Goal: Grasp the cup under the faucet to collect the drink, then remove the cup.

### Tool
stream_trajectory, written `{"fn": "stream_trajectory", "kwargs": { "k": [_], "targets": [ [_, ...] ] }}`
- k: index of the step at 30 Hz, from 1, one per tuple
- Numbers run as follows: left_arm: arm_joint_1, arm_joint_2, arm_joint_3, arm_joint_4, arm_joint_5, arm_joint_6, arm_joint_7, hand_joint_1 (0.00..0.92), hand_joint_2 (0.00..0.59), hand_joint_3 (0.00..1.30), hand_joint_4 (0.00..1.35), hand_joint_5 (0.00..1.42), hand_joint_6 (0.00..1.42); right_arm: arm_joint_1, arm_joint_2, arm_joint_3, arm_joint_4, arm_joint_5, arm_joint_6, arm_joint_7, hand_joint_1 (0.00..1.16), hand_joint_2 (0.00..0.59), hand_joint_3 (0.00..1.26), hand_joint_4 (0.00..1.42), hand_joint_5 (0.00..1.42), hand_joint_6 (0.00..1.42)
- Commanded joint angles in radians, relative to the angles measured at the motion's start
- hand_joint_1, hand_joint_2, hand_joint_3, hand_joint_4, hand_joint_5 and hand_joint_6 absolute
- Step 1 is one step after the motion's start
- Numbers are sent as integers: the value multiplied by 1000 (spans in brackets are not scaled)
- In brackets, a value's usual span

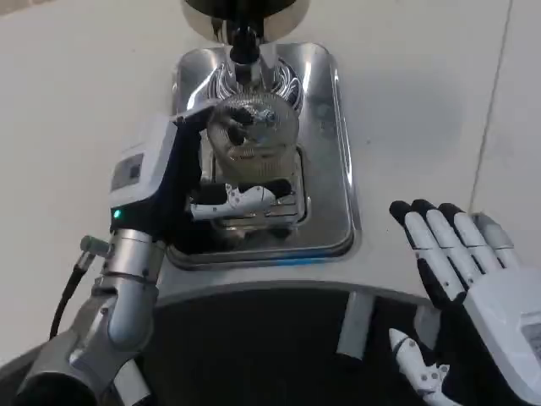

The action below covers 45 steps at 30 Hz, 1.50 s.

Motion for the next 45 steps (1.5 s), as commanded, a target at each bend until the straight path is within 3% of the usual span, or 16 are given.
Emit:
{"fn": "stream_trajectory", "kwargs": {
  "k": [1,2,3,5,7,8,14,18,21,24,27,33,35,38,45],
  "targets": [
    [11,19,-18,28,-1,-18,-10,619,37,782,832,1098,1297,-8,9,9,1,9,16,19,112,586,0,0,0,0],
    [15,23,-18,30,-9,-23,-26,520,51,569,599,948,1135,-11,10,14,3,10,18,23,112,586,0,0,0,0],
    [16,26,-17,31,-16,-27,-38,438,56,418,421,871,1080,-14,10,19,5,10,20,25,113,586,0,0,0,0],
    [19,30,-17,28,-21,-34,-53,339,50,273,270,735,937,-17,9,27,5,12,20,25,113,586,0,0,0,0],
    [21,38,-23,18,-15,-46,-61,253,41,162,69,469,576,-14,8,25,2,16,20,20,114,586,0,0,0,0],
    [22,41,-27,14,-12,-52,-65,212,36,129,16,407,446,-12,6,23,2,19,20,16,114,586,0,0,0,0],
    [40,54,-22,-39,-20,-50,-87,127,14,77,0,324,329,-11,5,18,16,36,12,-4,114,586,0,0,0,0],
    [90,87,6,-127,-41,-38,-118,79,2,15,0,252,255,-33,18,25,21,63,18,-10,113,586,0,0,0,0],
    [193,148,66,-268,-88,1,-182,59,0,0,0,137,150,-82,42,41,24,99,35,6,113,586,0,0,0,0],
    [349,228,154,-442,-135,55,-258,98,12,0,0,45,60,-177,78,73,41,146,65,42,112,586,0,0,0,0],
    [464,262,224,-571,-168,107,-308,117,15,0,0,24,32,-245,94,92,53,176,86,66,112,586,0,0,0,0],
    [638,270,332,-754,-181,197,-344,117,24,0,0,2,9,-341,105,118,52,237,118,111,112,586,0,0,0,0],
    [693,269,353,-813,-167,231,-353,73,54,0,0,0,0,-372,126,129,46,258,138,123,145,586,0,0,0,0],
    [776,274,364,-899,-128,289,-388,3,97,0,0,0,0,-418,162,148,44,280,168,125,159,586,0,0,0,0],
    [875,252,354,-987,-78,315,-421,0,92,0,0,0,0,-536,218,149,113,369,205,104,171,586,0,0,0,0]
  ]
}}
